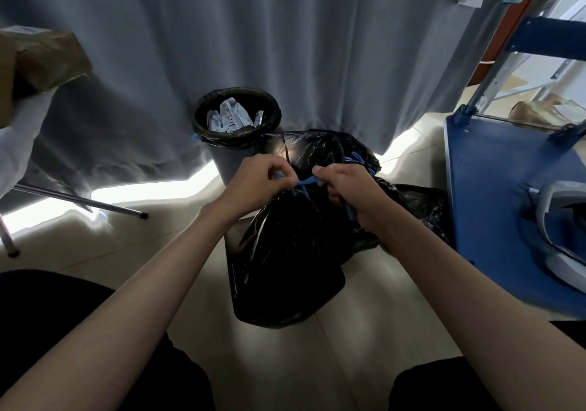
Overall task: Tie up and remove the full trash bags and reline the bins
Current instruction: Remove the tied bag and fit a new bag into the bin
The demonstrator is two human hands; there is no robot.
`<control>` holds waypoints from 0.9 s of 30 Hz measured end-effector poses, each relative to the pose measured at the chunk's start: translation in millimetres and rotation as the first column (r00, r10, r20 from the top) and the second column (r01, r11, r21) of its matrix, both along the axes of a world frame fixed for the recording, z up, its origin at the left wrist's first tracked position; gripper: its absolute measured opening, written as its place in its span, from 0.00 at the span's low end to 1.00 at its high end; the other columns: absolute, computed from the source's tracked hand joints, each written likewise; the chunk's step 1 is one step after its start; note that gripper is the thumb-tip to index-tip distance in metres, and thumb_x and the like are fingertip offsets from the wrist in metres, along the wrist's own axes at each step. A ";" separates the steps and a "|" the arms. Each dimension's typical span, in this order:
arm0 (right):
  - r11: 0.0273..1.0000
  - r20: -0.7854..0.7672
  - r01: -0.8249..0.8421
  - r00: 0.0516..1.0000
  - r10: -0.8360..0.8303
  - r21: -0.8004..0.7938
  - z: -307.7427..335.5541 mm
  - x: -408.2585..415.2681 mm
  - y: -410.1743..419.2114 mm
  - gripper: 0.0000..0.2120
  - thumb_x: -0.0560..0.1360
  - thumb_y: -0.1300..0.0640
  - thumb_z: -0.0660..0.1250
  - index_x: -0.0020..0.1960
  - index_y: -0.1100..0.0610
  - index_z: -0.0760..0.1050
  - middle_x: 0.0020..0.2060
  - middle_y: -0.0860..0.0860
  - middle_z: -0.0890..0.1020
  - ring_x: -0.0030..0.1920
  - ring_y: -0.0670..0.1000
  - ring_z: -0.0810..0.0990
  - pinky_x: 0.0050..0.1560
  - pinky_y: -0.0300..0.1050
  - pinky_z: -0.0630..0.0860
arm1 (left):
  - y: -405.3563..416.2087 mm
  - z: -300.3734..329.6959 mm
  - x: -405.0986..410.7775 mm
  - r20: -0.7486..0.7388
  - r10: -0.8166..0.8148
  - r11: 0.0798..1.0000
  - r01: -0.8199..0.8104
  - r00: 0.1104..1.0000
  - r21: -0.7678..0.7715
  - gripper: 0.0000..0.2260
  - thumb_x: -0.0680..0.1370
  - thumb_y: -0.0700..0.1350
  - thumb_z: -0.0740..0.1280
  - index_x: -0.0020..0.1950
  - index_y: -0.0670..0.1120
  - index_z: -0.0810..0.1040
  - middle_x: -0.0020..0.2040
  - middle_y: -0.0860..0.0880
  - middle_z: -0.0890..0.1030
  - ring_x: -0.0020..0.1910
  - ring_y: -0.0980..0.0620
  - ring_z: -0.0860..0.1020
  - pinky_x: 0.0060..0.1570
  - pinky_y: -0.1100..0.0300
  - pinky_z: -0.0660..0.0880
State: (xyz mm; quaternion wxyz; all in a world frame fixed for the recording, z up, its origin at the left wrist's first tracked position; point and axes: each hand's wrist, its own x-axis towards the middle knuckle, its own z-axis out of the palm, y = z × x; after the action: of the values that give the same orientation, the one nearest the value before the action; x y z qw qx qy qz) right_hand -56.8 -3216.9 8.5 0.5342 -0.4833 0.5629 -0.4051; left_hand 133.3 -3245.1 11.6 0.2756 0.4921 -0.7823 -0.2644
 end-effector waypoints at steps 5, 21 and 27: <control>0.997 -0.218 -0.061 0.975 0.048 -0.054 -2.5 -5.7 0.3 0.16 0.77 0.50 0.69 0.42 0.63 0.82 0.28 0.52 0.76 0.29 0.45 0.75 0.37 0.40 0.76 | -7.9 -0.3 9.5 0.047 -0.008 0.999 0.010 0.999 -0.044 0.02 0.73 0.43 0.73 0.44 0.48 0.86 0.39 0.56 0.78 0.36 0.65 0.75 0.38 0.71 0.71; 0.905 -0.623 -0.387 0.668 0.408 0.179 -7.9 -49.5 7.5 0.13 0.77 0.53 0.69 0.35 0.53 0.82 0.19 0.44 0.74 0.22 0.42 0.71 0.33 0.37 0.70 | -8.1 -14.4 33.8 0.341 0.043 0.998 -0.054 0.939 0.022 0.03 0.69 0.43 0.76 0.38 0.51 0.86 0.35 0.54 0.83 0.35 0.61 0.78 0.33 0.72 0.68; 0.931 -0.409 -0.332 0.836 0.365 0.153 -14.6 -41.6 15.3 0.12 0.79 0.52 0.67 0.40 0.56 0.82 0.32 0.50 0.79 0.34 0.45 0.78 0.35 0.37 0.71 | -5.7 -27.8 38.8 0.285 0.134 0.987 -0.154 0.949 0.050 0.04 0.70 0.44 0.77 0.42 0.50 0.86 0.43 0.51 0.84 0.40 0.56 0.78 0.44 0.58 0.74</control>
State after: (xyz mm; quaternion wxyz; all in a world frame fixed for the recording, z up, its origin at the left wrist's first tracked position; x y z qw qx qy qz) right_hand -98.4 -3201.5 -6.0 0.4793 -0.6344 0.5844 -0.1625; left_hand 172.1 -3250.8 -16.2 0.1624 0.5899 -0.7656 -0.1989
